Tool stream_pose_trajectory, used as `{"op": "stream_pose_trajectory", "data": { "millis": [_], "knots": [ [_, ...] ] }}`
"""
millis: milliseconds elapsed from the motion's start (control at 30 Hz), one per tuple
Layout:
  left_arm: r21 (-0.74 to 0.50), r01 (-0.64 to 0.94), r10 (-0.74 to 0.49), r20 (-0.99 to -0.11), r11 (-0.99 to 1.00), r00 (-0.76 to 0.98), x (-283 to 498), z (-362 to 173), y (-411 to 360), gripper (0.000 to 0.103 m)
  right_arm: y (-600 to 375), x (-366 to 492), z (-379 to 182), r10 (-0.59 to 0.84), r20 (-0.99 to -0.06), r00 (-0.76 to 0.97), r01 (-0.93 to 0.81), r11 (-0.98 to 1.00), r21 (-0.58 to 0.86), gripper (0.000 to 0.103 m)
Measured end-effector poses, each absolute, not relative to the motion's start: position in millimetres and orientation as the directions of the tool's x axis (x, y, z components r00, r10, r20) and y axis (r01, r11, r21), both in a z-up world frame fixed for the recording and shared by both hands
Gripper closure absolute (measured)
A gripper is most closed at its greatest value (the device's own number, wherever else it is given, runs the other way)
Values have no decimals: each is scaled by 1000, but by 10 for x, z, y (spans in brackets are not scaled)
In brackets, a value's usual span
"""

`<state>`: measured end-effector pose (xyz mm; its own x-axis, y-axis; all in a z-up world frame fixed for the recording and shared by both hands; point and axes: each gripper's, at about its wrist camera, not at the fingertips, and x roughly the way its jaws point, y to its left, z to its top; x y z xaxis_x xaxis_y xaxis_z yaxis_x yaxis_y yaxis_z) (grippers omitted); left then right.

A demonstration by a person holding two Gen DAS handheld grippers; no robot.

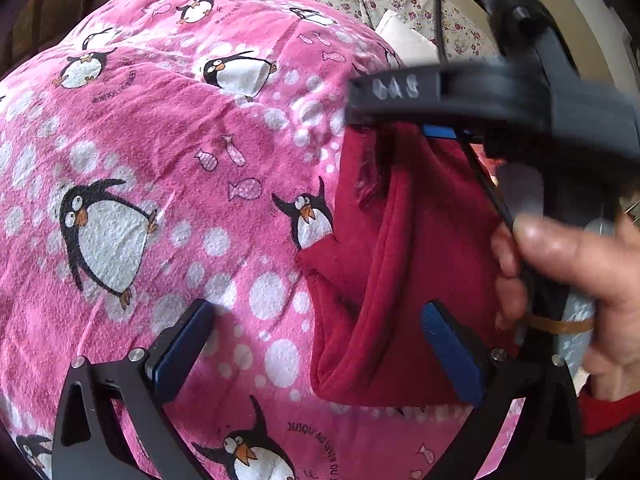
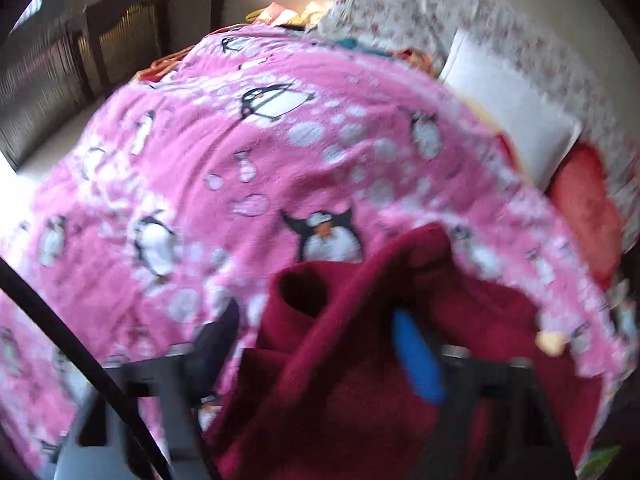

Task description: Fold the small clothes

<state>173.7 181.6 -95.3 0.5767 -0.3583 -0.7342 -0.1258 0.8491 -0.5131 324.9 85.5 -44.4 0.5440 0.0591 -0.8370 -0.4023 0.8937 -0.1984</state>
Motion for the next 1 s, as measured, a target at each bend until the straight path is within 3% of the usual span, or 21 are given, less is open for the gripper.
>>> {"op": "stream_pose_trajectory", "data": {
  "millis": [33,133,267,767,800,833,867,1000],
  "knots": [
    [-519,-125,-363,-730,846,579,1738,-957,1822,0,819,3214,-419,81,-827,556,-409,893,-187,57],
    [-530,-114,-373,-717,840,589,1721,-947,1875,0,598,3120,-295,163,-808,566,-409,906,-104,75],
    [-543,-82,-392,-694,836,604,1722,-922,1875,0,343,3014,-97,266,-776,572,-407,913,13,80],
    [-532,21,-429,-659,847,618,1887,-916,1661,1,175,2868,42,322,-731,601,-406,912,68,87],
    [-525,37,-433,-658,850,616,1888,-906,1634,4,171,2862,41,323,-730,603,-406,911,68,87],
    [-520,43,-434,-660,853,613,1895,-899,1608,23,165,2854,41,322,-727,606,-405,912,66,87],
    [-522,49,-441,-663,852,605,1919,-911,1598,48,158,2846,43,323,-725,608,-404,912,67,87],
    [-565,78,-498,-643,821,582,1941,-929,1571,70,117,2821,52,322,-722,613,-398,915,71,89]
  ]
}}
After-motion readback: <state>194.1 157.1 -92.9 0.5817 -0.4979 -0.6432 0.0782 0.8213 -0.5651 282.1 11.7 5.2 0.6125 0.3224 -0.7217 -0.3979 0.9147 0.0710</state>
